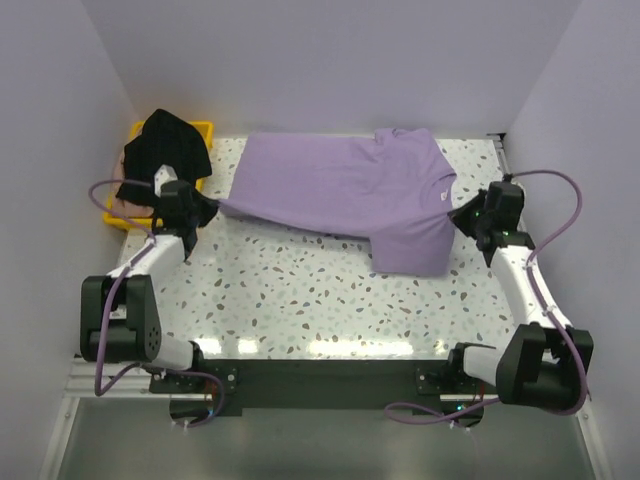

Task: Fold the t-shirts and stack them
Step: Flatten the tshirt out

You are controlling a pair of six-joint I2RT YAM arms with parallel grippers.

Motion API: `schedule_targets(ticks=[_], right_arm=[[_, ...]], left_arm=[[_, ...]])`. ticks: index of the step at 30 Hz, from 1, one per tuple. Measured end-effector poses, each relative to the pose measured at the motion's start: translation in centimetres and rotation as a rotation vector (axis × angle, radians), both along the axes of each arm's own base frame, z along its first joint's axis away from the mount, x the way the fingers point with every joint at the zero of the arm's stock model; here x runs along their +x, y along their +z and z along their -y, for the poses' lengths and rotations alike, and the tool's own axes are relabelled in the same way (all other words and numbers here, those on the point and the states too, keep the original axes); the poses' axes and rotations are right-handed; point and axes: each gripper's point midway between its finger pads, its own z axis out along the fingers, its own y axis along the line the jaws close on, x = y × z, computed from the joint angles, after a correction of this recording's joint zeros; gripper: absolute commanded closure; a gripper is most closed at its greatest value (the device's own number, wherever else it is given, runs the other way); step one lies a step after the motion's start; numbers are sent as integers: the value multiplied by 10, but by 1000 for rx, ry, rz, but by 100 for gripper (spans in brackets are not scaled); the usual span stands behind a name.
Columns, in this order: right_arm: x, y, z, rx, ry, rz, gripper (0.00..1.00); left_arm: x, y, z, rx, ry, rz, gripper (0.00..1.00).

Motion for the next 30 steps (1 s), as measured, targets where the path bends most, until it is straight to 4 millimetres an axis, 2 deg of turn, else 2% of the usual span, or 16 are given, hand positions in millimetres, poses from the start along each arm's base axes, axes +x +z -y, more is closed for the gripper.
schedule_targets(ticks=[3, 5, 7, 9, 12, 17, 20, 22, 24, 27, 28, 30], right_arm=[[-30, -51, 3, -8, -8, -153, 100], [-49, -76, 4, -13, -7, -237, 100], [-67, -93, 5, -17, -3, -303, 100], [-85, -101, 6, -31, -2, -347, 100], [-105, -99, 7, -51, -11, -349, 97], [-130, -72, 7, -71, -32, -273, 92], [-142, -66, 4, -61, -40, -263, 87], [-150, -68, 2, -47, -48, -284, 78], [-156, -71, 2, -39, -53, -310, 75], [-159, -75, 2, -33, -60, -339, 52], [-160, -75, 2, -32, -61, -350, 40], [-157, -76, 3, -34, -58, -376, 35]], left_arm=[[-41, -44, 1, -44, 30, -110, 100], [-70, -70, 1, -65, 56, -189, 100], [-95, -85, 0, -73, 80, -247, 100], [-116, -90, -2, -70, 102, -272, 100], [-139, -84, -5, -66, 123, -255, 100], [-162, -74, -8, -54, 139, -209, 100], [-171, -74, -8, -48, 142, -217, 100], [-173, -76, -9, -44, 140, -227, 100], [-175, -81, -8, -39, 136, -250, 100], [-177, -94, -7, -31, 119, -305, 100], [-178, -99, -6, -31, 112, -326, 100], [-179, -106, -4, -29, 96, -358, 100]])
